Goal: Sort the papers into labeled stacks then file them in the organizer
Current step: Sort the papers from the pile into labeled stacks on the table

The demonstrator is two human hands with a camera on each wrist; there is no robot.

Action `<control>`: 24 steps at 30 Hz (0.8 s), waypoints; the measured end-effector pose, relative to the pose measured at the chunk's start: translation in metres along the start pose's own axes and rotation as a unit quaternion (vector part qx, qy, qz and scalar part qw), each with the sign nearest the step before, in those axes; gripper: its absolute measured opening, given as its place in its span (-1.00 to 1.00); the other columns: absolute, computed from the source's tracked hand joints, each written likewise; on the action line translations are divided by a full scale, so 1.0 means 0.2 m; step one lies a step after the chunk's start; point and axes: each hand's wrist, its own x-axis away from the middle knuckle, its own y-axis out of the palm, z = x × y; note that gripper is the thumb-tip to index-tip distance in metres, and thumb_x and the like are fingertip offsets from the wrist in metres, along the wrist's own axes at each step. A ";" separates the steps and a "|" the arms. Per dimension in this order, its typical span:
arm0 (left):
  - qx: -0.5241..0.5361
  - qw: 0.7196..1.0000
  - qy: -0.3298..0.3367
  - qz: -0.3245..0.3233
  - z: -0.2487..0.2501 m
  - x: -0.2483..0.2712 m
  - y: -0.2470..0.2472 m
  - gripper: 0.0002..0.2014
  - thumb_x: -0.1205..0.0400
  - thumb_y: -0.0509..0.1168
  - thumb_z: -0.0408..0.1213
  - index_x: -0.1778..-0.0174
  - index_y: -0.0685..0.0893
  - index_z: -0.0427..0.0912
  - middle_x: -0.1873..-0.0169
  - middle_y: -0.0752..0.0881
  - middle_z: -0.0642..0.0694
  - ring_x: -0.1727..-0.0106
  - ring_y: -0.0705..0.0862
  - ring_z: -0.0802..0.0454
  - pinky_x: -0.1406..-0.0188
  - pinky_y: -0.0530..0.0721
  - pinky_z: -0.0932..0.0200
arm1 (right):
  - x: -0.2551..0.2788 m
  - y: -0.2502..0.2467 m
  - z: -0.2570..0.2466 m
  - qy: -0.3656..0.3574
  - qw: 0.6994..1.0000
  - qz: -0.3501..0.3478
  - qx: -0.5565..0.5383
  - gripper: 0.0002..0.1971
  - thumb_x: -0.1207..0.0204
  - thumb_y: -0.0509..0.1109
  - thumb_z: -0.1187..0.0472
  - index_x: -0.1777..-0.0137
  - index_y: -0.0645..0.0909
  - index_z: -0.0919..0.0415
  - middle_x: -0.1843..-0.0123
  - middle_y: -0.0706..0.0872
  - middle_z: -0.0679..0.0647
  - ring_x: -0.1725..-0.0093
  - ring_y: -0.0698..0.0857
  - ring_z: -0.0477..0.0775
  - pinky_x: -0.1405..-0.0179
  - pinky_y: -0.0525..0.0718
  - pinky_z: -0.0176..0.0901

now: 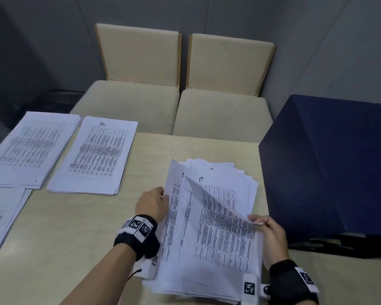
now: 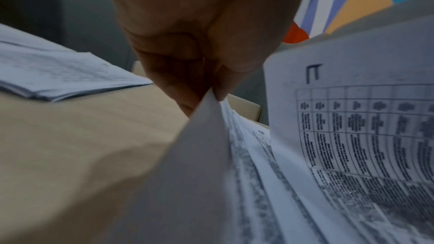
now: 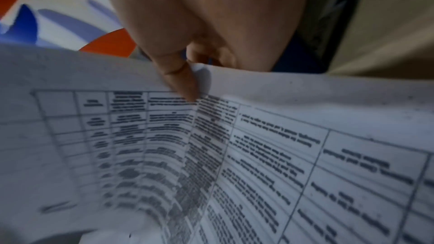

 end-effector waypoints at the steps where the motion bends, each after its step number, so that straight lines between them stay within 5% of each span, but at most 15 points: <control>1: 0.090 0.996 -0.004 -0.020 0.00 0.01 0.01 -0.83 -0.61 0.36 -0.13 0.17 0.66 -0.16 0.28 0.74 -0.11 0.21 0.71 -0.12 0.37 0.48 0.17 | 0.00 0.00 0.01 0.015 1.000 -0.005 -0.020 -0.81 -0.48 0.28 0.61 0.29 0.54 0.40 0.00 0.80 0.26 -0.12 0.72 0.26 -0.29 0.60 0.08; 3: 0.256 0.962 -0.033 -0.093 0.01 0.04 0.04 -0.87 -0.53 0.50 -0.26 0.06 0.72 -0.16 0.18 0.80 -0.08 0.24 0.74 0.06 0.35 0.63 0.31 | 0.02 0.00 0.03 0.046 0.998 -0.001 -0.043 -0.89 -0.46 0.28 0.61 0.18 0.58 0.47 0.03 0.76 0.33 -0.04 0.71 0.30 -0.22 0.60 0.14; 6: 0.324 0.934 -0.043 -0.144 0.03 0.07 0.09 -0.87 -0.50 0.50 -0.43 0.07 0.77 -0.22 0.12 0.84 -0.17 0.15 0.81 -0.06 0.02 0.78 -0.01 | 0.04 0.01 0.03 0.068 0.997 0.007 -0.031 -0.82 -0.44 0.26 0.63 0.22 0.60 0.39 0.18 0.70 0.28 0.13 0.66 0.23 0.07 0.60 -0.01; 10: 0.482 0.855 -0.042 -0.187 0.07 0.12 0.02 -0.83 -0.52 0.39 -0.62 -0.02 0.72 -0.47 0.17 0.84 -0.20 0.23 0.83 -0.02 0.25 0.75 0.17 | 0.03 -0.01 0.00 0.033 0.999 0.020 -0.009 -0.75 -0.47 0.25 0.64 0.32 0.47 0.33 0.28 0.60 0.14 0.24 0.59 0.11 0.21 0.52 -0.09; 13: 0.552 0.811 -0.047 -0.187 0.06 0.13 -0.04 -0.74 -0.48 0.37 -0.69 -0.10 0.68 -0.56 0.11 0.83 -0.28 0.18 0.83 -0.06 0.27 0.75 0.21 | 0.01 -0.01 -0.01 0.026 0.999 0.016 -0.021 -0.93 -0.46 0.39 0.56 0.14 0.62 0.44 0.16 0.70 0.24 0.10 0.67 0.17 0.14 0.67 -0.11; 17: 0.550 0.820 -0.062 -0.144 0.04 0.13 -0.07 -0.68 -0.42 0.42 -0.70 -0.11 0.66 -0.61 0.19 0.84 -0.27 0.25 0.83 -0.06 0.34 0.74 0.22 | -0.01 0.02 0.01 0.013 1.000 0.024 -0.013 -0.82 -0.37 0.50 0.55 0.28 0.61 0.30 0.11 0.72 0.18 0.04 0.68 0.14 0.20 0.68 -0.26; 20: 0.549 0.825 -0.085 -0.103 0.03 0.14 -0.05 -0.69 -0.45 0.42 -0.68 -0.12 0.65 -0.59 0.22 0.82 -0.25 0.32 0.82 -0.01 0.40 0.73 0.24 | 0.01 0.05 -0.02 -0.003 1.000 0.028 -0.011 -0.78 -0.40 0.47 0.58 0.31 0.63 0.26 0.14 0.74 0.13 0.09 0.70 0.16 0.11 0.69 -0.15; 22: 0.482 0.871 -0.085 -0.045 0.01 0.11 -0.02 -0.64 -0.47 0.48 -0.57 -0.16 0.60 -0.45 0.13 0.78 -0.19 0.27 0.80 0.01 0.35 0.69 0.22 | 0.02 0.05 -0.03 0.001 0.999 0.031 -0.034 -0.78 -0.43 0.43 0.61 0.29 0.61 0.30 0.17 0.71 0.15 0.13 0.68 0.14 0.29 0.70 -0.30; 24: 0.351 0.935 -0.058 0.005 -0.02 0.08 0.01 -0.57 -0.46 0.53 -0.45 -0.14 0.48 -0.25 0.07 0.72 -0.11 0.15 0.72 -0.01 0.21 0.59 0.18 | 0.01 0.05 -0.03 0.009 0.998 0.033 -0.050 -0.82 -0.43 0.40 0.62 0.26 0.57 0.36 0.20 0.68 0.13 0.09 0.66 0.15 0.23 0.68 -0.33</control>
